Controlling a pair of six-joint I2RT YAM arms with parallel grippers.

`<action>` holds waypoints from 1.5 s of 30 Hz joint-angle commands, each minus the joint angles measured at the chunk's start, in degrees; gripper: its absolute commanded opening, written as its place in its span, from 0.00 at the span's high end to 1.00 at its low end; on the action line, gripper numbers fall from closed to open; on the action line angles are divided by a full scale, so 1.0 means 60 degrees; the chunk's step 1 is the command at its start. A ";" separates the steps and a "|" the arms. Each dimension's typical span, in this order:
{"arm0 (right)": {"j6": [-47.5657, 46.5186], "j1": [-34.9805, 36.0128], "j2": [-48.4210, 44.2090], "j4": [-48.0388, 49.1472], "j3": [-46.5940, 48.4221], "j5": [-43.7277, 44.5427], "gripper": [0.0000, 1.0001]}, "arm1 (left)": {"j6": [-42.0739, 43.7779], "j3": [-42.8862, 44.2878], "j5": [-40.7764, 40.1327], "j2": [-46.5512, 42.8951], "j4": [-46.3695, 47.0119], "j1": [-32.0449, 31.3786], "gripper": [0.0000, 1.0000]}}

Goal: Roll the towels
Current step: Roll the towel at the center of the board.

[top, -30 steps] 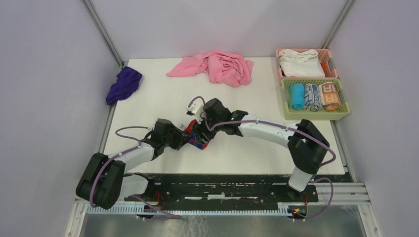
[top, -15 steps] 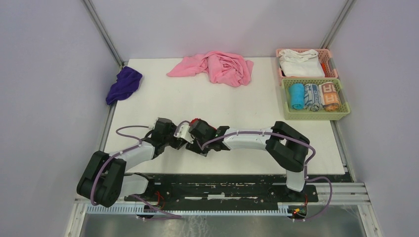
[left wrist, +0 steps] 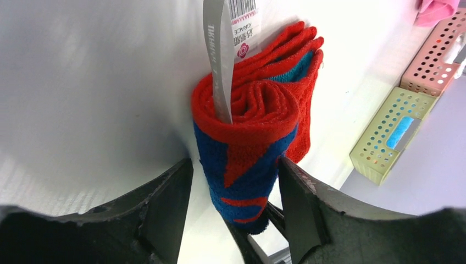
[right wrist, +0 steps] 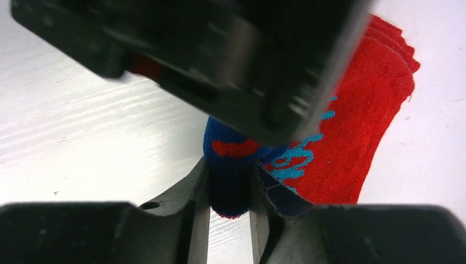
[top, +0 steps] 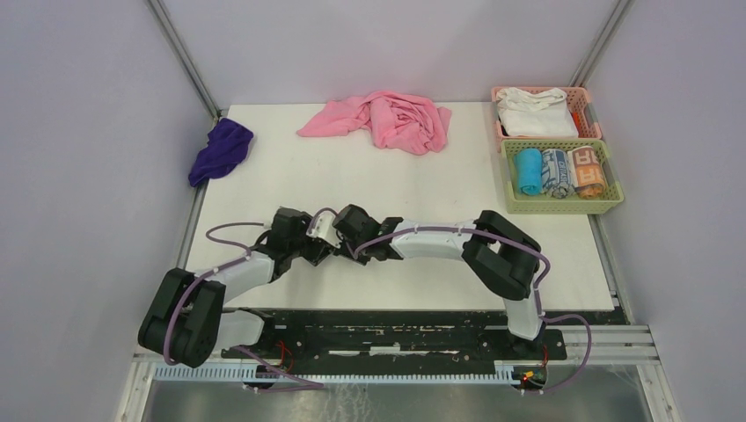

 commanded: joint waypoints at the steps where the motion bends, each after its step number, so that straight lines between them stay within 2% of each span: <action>1: 0.0652 -0.0706 0.0319 -0.0822 0.0051 -0.2475 0.72 | 0.0527 -0.0494 0.0356 -0.0410 -0.0677 0.0702 0.29; 4: 0.1087 -0.1301 0.0256 -0.1303 0.0307 -0.4369 0.80 | 0.0760 -0.0543 0.0826 -0.1066 -0.0718 0.1253 0.22; 8: 0.1317 -0.1852 0.0376 -0.1928 0.0673 -0.6597 0.83 | 0.0856 -0.0569 0.1142 -0.1972 -0.0934 0.1606 0.17; 13: 0.1808 -0.2454 0.0641 -0.1683 0.0728 -0.9199 0.86 | 0.0838 -0.0625 0.1515 -0.2378 -0.0900 0.1675 0.16; 19: 0.3073 -0.3172 0.1365 -0.0928 0.0777 -1.1026 0.87 | 0.0697 -0.0664 0.2230 -0.2003 -0.0637 0.1664 0.18; 24: 0.4327 -0.3595 0.1977 -0.0334 0.0680 -1.1594 0.86 | 0.0552 -0.0874 0.2458 -0.2122 -0.0737 0.1656 0.21; 29: 0.5715 -0.3938 0.2308 0.0976 0.0034 -1.1537 0.86 | 0.0475 -0.1060 0.2293 -0.2647 -0.0954 0.1625 0.19; 37: 0.5656 -0.4030 0.2804 0.0256 0.0378 -1.1178 0.86 | 0.0393 -0.0752 0.2199 -0.1853 -0.0241 0.1066 0.19; 41: 0.5675 -0.4065 0.2844 0.0096 0.0495 -1.1044 0.85 | 0.0388 -0.0593 0.1924 -0.1138 0.0164 0.0824 0.24; 45: 0.5410 -0.4066 0.2537 -0.0190 0.0423 -1.0463 0.83 | 0.0391 -0.0611 0.1534 -0.0479 0.0592 0.0654 0.37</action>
